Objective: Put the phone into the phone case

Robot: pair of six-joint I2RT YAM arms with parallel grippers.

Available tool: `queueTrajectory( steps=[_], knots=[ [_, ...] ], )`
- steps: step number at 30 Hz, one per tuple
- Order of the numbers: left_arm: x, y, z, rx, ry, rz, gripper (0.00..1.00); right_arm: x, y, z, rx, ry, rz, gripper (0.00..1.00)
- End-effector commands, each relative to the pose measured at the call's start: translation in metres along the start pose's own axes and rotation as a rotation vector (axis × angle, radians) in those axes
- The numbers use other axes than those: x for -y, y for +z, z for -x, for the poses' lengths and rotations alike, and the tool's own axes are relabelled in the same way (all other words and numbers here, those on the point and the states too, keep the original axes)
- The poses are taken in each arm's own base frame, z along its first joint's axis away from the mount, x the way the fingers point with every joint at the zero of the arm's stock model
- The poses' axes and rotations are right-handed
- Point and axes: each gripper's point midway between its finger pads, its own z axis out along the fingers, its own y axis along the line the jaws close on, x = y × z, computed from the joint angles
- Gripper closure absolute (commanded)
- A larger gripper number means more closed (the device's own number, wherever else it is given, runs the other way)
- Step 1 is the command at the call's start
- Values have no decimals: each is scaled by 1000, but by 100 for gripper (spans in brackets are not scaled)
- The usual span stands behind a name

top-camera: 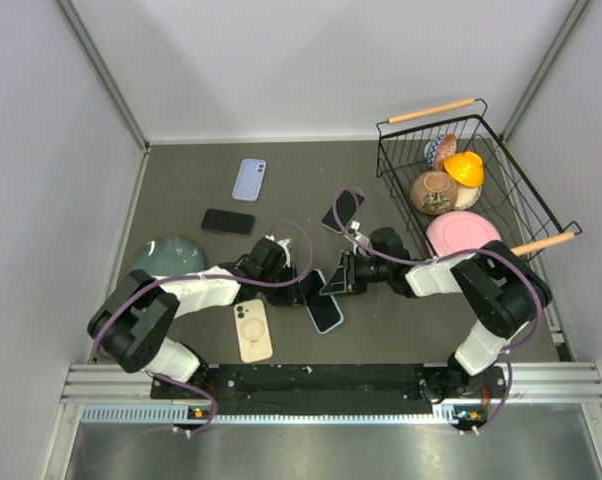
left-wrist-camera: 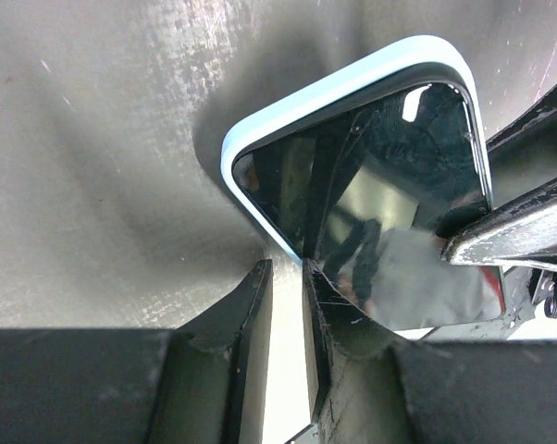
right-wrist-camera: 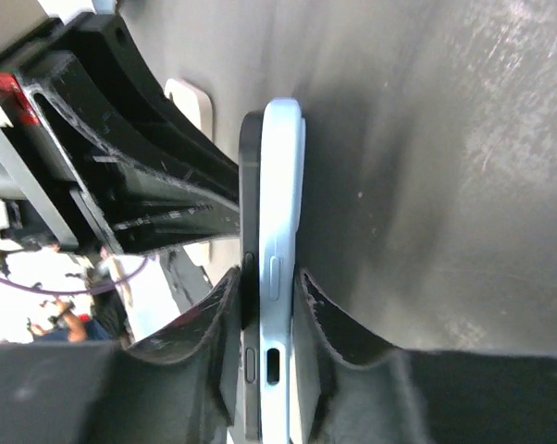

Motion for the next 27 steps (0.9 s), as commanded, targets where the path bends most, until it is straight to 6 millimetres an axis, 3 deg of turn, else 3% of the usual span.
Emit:
queueTrajectory(
  steps=[1,3,5,6,8,10,13,15,20,22,27],
  knots=[
    [9,-2,8,29,38,-26,75,-16,-2,9,-8,-109,-15,83],
    [9,-3,8,30,37,-27,73,-19,-4,12,2,-125,-18,100],
    [11,-5,9,36,44,-34,69,-25,-7,16,24,-139,-12,100],
    [14,-10,13,48,51,-36,58,-28,-8,20,40,-142,-16,100],
    [15,-18,20,78,78,-33,46,-35,-11,26,66,-156,-12,100],
    [21,-33,27,117,96,-47,35,-48,-18,35,106,-181,-2,100],
    [35,-62,40,187,109,-128,28,-64,-29,44,156,-201,12,100],
    [48,-84,46,239,129,-205,26,-76,-35,48,185,-192,39,100],
    [78,-128,53,339,195,-350,23,-130,-62,58,296,-221,217,100],
    [87,-137,53,357,192,-396,23,-154,-76,61,338,-260,289,100],
    [109,-155,42,366,213,-558,23,-186,-98,60,379,-294,383,100]
  ],
)
